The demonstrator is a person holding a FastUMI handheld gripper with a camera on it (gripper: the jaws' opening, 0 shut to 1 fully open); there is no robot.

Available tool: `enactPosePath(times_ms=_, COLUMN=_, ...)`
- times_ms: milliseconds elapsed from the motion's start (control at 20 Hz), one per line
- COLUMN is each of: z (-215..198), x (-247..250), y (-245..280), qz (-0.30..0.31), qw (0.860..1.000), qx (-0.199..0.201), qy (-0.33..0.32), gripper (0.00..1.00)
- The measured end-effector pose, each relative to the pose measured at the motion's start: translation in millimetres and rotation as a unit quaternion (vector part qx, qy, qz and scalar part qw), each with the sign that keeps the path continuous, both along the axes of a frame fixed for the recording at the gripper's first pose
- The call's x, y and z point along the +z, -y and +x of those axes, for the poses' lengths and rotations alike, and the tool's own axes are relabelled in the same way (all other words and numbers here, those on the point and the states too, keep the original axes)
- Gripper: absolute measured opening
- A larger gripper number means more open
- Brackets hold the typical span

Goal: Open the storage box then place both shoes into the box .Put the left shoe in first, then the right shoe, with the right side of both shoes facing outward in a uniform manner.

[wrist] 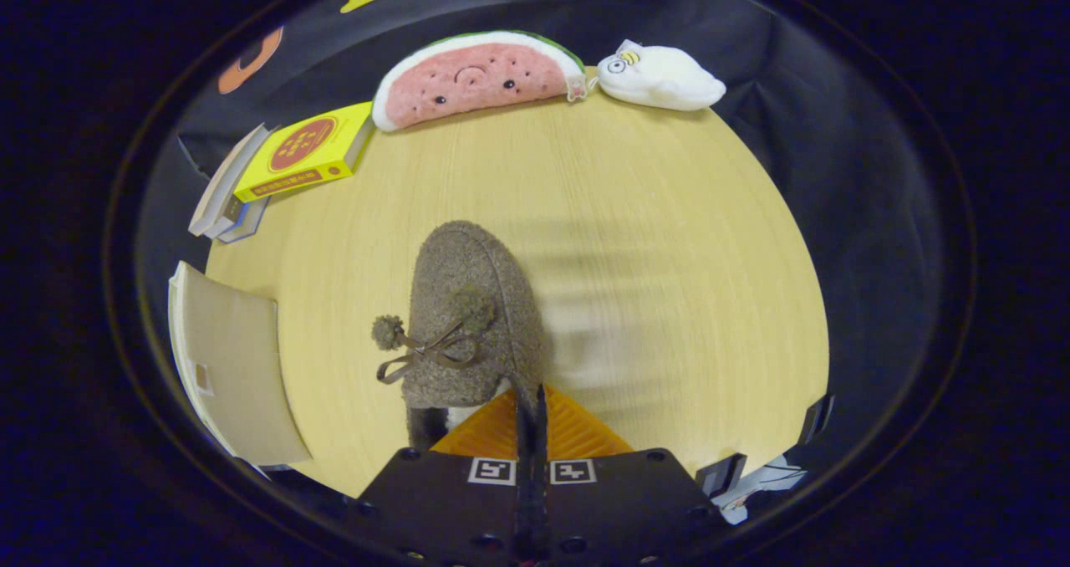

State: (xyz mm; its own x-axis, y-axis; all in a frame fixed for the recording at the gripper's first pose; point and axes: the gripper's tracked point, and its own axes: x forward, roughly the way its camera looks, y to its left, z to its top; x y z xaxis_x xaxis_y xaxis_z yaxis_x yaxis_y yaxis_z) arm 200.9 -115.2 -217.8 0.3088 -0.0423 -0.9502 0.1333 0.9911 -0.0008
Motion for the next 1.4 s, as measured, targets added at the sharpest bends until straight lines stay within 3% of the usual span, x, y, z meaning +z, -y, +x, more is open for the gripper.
enactPosePath(times_ms=300, z=-10.4, x=63.6, y=-32.9, qz=0.016, qw=0.999, qx=0.026, qy=0.037, gripper=0.0)
enactPosePath(times_ms=500, z=-30.6, x=93.7, y=-78.5, qz=0.054, qw=0.997, qx=0.054, qy=0.027, gripper=0.0)
enactPosePath(times_ms=850, z=-46.9, x=141.0, y=-156.9, qz=0.055, qw=0.992, qx=0.096, qy=0.054, gripper=0.0)
enactPosePath(times_ms=1200, z=-56.8, x=150.1, y=-278.9, qz=0.145, qw=0.985, qx=0.075, qy=0.054, gripper=0.0)
enactPosePath(times_ms=1400, z=-60.1, x=138.0, y=-323.5, qz=0.149, qw=0.984, qx=0.064, qy=0.073, gripper=0.0)
